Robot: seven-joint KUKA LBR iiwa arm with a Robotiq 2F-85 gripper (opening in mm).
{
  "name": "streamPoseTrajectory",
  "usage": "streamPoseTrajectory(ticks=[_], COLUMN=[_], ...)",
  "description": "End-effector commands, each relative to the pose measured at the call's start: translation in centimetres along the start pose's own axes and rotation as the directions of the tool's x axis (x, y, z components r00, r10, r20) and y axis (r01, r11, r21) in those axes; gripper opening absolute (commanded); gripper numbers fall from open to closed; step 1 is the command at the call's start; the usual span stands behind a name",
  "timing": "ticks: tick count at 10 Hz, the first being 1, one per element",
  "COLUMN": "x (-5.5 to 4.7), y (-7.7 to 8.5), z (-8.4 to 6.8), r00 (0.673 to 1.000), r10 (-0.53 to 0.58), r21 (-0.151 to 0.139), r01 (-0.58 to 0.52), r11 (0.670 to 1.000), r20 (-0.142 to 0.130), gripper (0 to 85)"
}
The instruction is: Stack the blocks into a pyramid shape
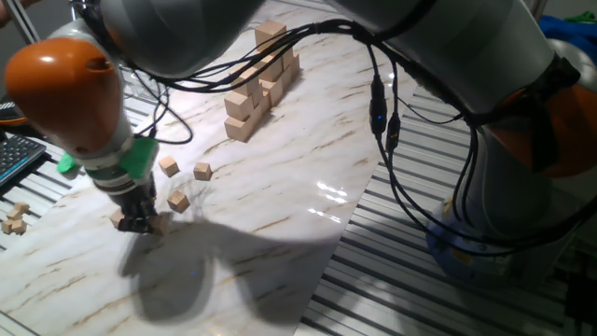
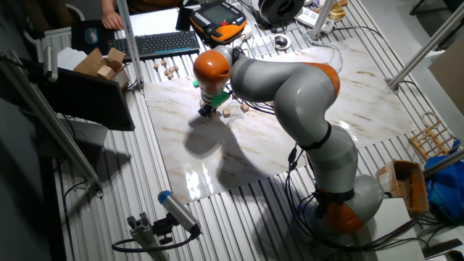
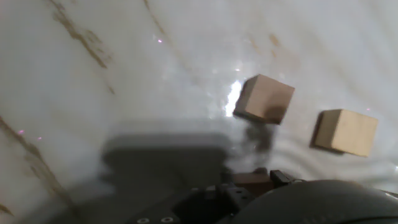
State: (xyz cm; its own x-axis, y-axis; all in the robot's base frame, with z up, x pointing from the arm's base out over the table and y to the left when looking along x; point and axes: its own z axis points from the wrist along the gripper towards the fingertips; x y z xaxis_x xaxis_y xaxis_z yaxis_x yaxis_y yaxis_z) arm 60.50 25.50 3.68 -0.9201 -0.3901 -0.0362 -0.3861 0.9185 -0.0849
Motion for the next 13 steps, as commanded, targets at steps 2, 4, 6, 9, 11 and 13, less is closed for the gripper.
streamPoseTrajectory(ticks=[2,4,6,9,11,13], x=[0.2,0.7,1.1,1.4,1.8,2.6], y=[-0.8,-1.5,-2.3,-3.7,-4.9,-5.4], z=[-0.4,-0.3,-0.3,-0.3,-0.4,-0.3], r00=[0.999,0.999,0.999,0.999,0.999,1.000], r10=[-0.051,-0.050,-0.050,-0.051,-0.042,0.000], r21=[-0.008,-0.009,-0.006,0.003,0.005,0.015], r01=[0.051,0.050,0.051,0.051,0.042,0.000], r11=[0.999,0.999,0.999,0.999,0.999,1.000], r20=[0.001,0.003,0.005,0.004,-0.004,-0.015], gripper=[0.0,0.0,0.0,0.0,0.0,0.0])
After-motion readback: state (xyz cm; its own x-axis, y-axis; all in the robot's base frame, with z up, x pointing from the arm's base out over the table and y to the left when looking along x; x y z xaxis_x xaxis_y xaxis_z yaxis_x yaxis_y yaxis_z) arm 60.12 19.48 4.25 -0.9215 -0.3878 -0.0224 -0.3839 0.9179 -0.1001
